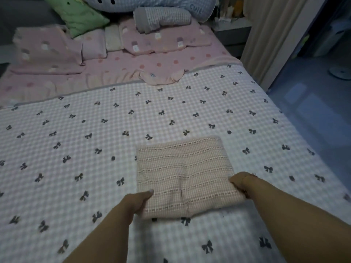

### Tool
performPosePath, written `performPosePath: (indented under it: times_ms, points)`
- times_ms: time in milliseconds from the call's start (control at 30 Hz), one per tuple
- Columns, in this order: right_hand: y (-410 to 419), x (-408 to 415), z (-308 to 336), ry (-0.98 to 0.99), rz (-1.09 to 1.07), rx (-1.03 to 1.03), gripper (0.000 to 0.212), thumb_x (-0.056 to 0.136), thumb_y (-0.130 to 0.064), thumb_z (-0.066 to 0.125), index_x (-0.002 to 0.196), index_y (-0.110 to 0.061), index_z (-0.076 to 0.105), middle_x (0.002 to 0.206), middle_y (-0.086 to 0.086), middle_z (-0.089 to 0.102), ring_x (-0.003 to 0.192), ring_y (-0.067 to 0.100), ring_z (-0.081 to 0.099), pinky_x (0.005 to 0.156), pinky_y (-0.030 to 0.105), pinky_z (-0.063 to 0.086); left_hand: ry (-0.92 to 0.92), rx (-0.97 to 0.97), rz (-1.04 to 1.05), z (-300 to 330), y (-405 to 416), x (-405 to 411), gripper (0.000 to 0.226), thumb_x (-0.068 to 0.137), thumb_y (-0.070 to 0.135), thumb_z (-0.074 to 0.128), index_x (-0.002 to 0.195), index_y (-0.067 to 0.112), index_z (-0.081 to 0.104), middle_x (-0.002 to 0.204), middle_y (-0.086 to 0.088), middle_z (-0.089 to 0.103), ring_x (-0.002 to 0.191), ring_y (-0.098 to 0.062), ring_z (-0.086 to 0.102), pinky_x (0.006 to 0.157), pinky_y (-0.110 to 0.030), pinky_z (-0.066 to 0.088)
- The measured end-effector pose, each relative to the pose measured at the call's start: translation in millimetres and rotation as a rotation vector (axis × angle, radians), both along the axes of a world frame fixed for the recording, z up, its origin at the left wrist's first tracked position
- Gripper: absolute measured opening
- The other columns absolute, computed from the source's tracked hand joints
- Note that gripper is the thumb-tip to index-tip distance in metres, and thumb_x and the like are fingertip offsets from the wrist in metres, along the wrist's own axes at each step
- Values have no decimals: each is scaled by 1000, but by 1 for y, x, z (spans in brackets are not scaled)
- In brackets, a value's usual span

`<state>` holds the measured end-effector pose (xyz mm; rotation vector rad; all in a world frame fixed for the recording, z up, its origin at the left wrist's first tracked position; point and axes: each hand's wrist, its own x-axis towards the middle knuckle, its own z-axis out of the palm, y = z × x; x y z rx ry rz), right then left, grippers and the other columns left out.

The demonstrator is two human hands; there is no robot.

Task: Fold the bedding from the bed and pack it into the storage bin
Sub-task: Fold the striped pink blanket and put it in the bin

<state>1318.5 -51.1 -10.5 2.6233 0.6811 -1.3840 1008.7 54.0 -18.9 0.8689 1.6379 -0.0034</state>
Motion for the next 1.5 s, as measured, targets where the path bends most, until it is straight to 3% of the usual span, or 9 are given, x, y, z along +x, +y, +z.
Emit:
performPosePath:
  times_ms: [200,333,500,600,700,933,1067,1267,1500]
  points:
    - [-1,-5,-33,52,-169,50,58,102,-33,31,146,4,25,153,21,24,140,32,28,115,38,27,9,64,-54,-38,5,5,56,78,46,73,110,0,64,101,-14,67,87,-29,62,76,-34,50]
    - [16,0,-46,-54,-340,250,63,93,-40,52,136,4,40,138,23,46,124,37,48,99,38,41,101,370,-98,-51,23,20,31,89,37,64,101,8,65,99,-13,68,95,-32,62,78,-33,48]
    - [26,-2,-55,-464,-123,395,53,88,-37,57,132,-11,40,133,15,45,123,32,43,98,42,39,493,656,-114,-59,41,33,44,90,38,56,126,13,48,125,-19,55,114,-38,50,94,-48,42]
    - [43,-20,-66,-467,310,469,63,90,-51,46,146,-30,24,152,6,25,139,27,23,112,45,22,571,946,-560,-68,36,56,55,91,47,40,142,28,34,149,-17,33,137,-37,29,114,-54,20]
    - [56,-34,-87,-353,585,341,63,93,-61,24,148,-44,-2,159,-5,-12,146,23,-14,114,56,-6,460,890,-926,-92,23,75,63,90,60,6,150,42,6,162,-1,-2,148,-26,-7,114,-53,-12]
    - [65,-10,-133,-291,488,179,68,87,-72,12,142,-48,-20,154,-7,-29,141,19,-31,107,68,-9,571,614,-916,-136,51,67,70,91,68,9,149,38,-14,159,-3,-19,146,-28,-20,113,-62,-10]
    - [65,-8,-140,-280,322,233,73,86,-74,19,144,-46,-16,156,-11,-24,144,17,-22,110,64,11,595,525,-789,-139,54,72,67,90,70,10,147,45,-15,158,0,-23,144,-37,-19,112,-65,-1]
    - [52,6,-133,-239,-144,224,91,79,-75,41,146,-43,-11,144,19,27,131,37,31,103,50,34,653,446,-652,-127,55,67,62,90,69,12,146,51,-8,158,-20,1,131,-46,29,105,-54,31]
    - [38,27,-107,57,-252,490,76,91,-43,54,151,-34,8,147,12,39,129,33,44,105,38,36,156,393,-441,-88,67,44,52,102,35,36,152,29,19,157,-9,25,143,-31,25,116,-37,21]
